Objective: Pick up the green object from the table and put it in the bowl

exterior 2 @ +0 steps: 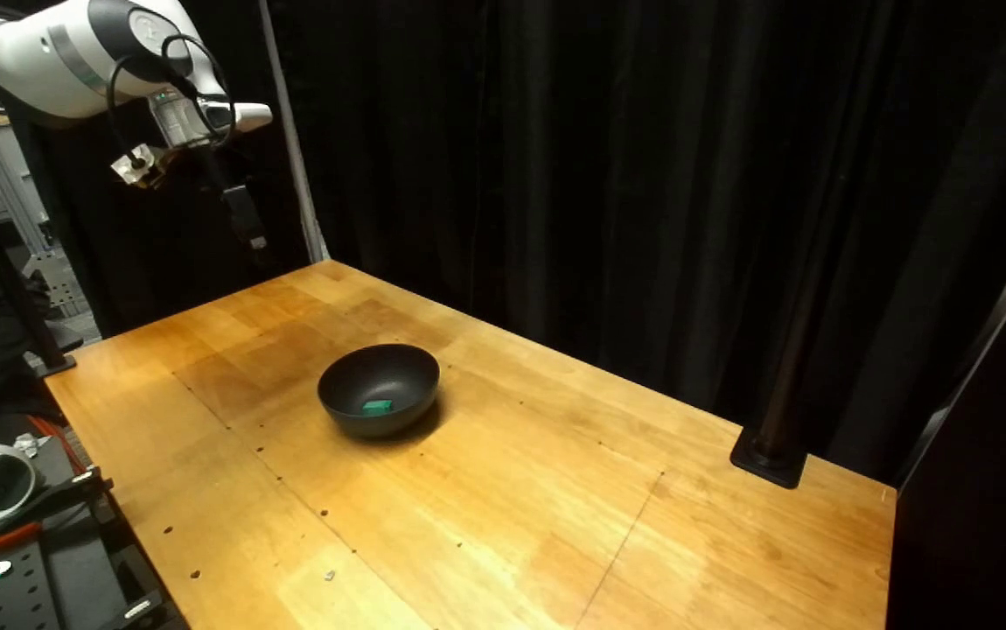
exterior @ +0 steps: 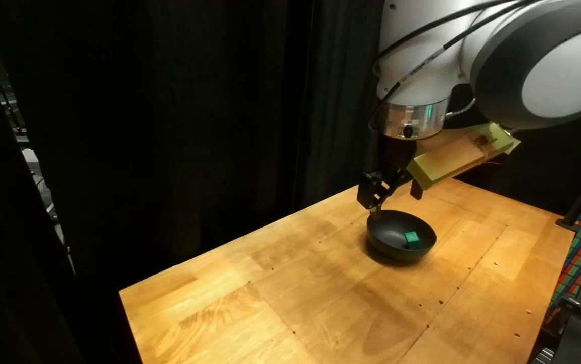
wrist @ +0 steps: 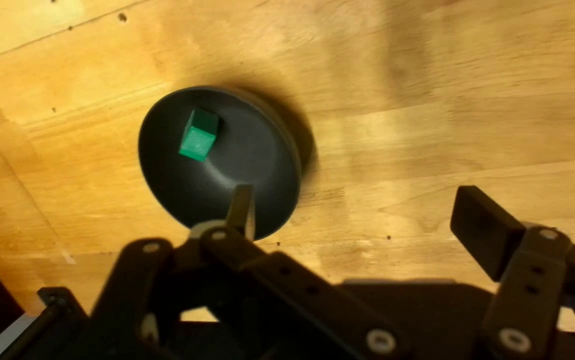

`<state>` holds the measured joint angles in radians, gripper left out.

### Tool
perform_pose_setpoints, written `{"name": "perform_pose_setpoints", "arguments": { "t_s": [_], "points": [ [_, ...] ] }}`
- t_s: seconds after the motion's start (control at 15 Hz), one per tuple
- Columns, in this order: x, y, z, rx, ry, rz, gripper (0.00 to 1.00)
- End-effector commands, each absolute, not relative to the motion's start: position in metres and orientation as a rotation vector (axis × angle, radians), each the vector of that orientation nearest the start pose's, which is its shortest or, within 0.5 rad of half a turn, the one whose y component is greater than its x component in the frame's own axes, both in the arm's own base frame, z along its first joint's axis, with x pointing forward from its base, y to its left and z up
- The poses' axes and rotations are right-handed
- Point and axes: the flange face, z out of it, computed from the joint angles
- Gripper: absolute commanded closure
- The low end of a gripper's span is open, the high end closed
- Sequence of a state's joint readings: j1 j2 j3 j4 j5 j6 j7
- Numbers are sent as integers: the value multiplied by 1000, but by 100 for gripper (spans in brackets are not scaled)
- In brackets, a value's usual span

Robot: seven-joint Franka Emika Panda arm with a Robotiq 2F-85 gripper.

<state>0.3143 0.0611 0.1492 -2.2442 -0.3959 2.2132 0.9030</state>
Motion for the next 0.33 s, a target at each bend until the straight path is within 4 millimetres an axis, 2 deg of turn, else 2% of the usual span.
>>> {"name": "perform_pose_setpoints", "arguments": {
  "t_s": [0.0,0.13,0.2,0.27],
  "points": [
    [465,224,370,-3289,279,-144,0],
    [467,222,386,-3266,286,-117,0],
    [468,227,365,-3295,303,-126,0],
    [468,226,370,-3289,304,-132,0]
  ]
}}
